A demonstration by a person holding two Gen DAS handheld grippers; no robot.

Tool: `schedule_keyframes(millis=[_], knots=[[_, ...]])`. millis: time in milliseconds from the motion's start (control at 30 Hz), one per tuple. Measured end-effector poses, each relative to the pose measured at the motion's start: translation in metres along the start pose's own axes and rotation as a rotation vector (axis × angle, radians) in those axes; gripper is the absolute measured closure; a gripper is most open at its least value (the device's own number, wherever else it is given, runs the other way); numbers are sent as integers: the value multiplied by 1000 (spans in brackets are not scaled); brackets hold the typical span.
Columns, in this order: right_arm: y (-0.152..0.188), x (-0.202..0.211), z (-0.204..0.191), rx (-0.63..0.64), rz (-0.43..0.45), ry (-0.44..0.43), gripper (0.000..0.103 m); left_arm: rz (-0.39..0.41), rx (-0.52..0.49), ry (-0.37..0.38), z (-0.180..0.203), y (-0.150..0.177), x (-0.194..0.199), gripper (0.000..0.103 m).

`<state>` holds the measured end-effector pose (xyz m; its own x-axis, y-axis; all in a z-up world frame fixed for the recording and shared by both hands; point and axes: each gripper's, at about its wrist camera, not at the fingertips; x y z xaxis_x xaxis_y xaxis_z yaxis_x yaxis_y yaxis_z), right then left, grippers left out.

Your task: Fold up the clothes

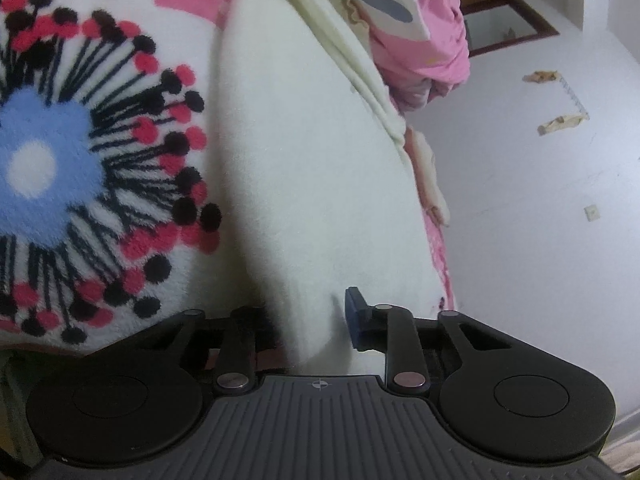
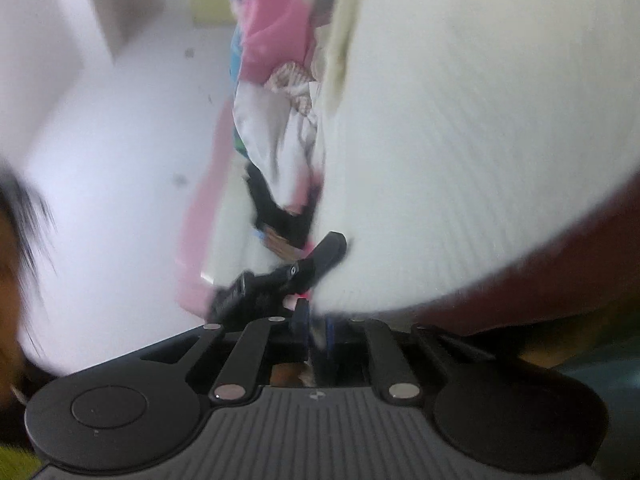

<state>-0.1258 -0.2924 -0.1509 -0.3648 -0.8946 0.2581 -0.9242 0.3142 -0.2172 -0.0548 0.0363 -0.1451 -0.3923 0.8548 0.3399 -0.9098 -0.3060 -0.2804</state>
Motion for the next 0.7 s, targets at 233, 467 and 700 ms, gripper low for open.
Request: schedule_keyframes(millis=[233,467,700], knots=[[-44,141,-17,159,350,292,74,-39,-89,-62,11,1,-1,80],[-80,175,11,50,490,553,67,-53,-128,-93,14,4,2,80],[-80,188,34,8,431,538,68,-64,-138,-106,18,7,2,79]])
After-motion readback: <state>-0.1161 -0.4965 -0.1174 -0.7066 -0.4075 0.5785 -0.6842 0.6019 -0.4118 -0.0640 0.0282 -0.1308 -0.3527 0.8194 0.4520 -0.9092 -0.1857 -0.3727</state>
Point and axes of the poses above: each gripper's, at about its wrist camera, not at the fingertips, and x roughly against the way its jaws point, z to its right, y to its underside, and after that the axes turned 6 degrees about y, right-handed
